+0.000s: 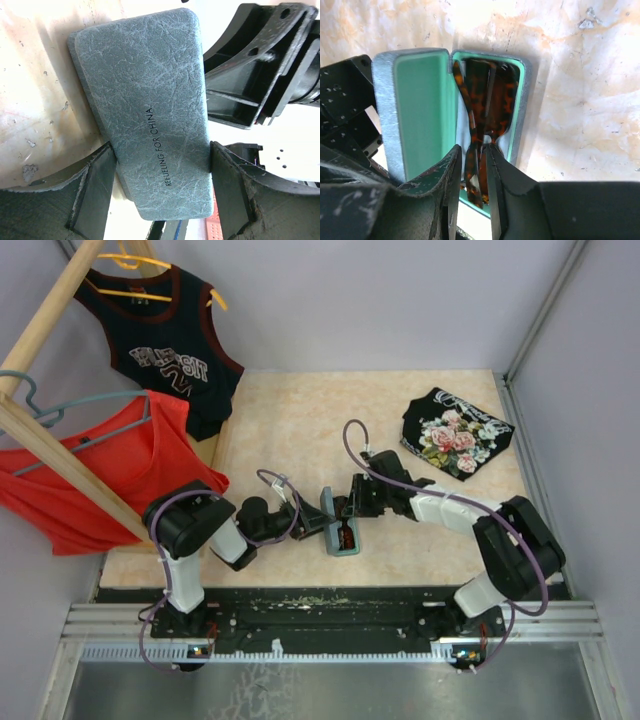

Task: Organize the sunglasses
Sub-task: Place the sunglasses in the sunglasses case, then close the sunglasses case at the center of the board.

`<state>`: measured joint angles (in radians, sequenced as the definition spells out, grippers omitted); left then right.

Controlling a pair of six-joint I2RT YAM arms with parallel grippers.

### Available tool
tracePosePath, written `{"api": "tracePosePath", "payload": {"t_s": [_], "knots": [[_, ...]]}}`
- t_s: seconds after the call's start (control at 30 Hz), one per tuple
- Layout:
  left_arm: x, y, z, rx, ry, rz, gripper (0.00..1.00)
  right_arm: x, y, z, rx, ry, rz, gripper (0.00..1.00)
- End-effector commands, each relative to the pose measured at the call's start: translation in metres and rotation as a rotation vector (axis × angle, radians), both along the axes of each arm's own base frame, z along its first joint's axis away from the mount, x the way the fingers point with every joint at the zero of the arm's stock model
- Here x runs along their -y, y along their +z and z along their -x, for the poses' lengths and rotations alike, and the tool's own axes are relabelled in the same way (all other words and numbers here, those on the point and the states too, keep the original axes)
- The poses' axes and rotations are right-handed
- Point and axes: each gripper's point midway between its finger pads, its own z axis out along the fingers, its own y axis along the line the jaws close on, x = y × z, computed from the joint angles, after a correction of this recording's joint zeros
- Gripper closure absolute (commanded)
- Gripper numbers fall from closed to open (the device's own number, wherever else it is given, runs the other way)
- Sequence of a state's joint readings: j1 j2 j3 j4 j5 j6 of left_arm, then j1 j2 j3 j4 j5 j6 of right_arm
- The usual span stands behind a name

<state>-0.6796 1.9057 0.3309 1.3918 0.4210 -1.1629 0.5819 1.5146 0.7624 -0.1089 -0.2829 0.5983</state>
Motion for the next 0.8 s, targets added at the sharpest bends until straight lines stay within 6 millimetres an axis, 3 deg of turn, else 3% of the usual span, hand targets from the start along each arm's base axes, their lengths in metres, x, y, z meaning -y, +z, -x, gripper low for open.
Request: {"api": "tracePosePath", "payload": {"t_s": [0.0,0.17,0.47,0.77], "knots": [[0.000,0.006,0.006,0.044,-0.028,0.016,0.36,-0.001,0.037,-0.016,0.120,-0.002,0.002,0.73],[-0.001,0.005,0.006,0.041,-0.029,0.008,0.37,0.017,0.040,-0.019,0.165,-0.034,0.083,0.73],[-0.007,-0.006,0.006,0.037,-0.019,-0.089,0.38,0.053,0.018,-0.016,0.180,-0.109,0.245,0.81],[-0.012,-0.016,0.003,0.037,-0.039,-0.232,0.41,0.046,-0.009,-0.007,0.122,-0.064,0.229,0.92]]}}
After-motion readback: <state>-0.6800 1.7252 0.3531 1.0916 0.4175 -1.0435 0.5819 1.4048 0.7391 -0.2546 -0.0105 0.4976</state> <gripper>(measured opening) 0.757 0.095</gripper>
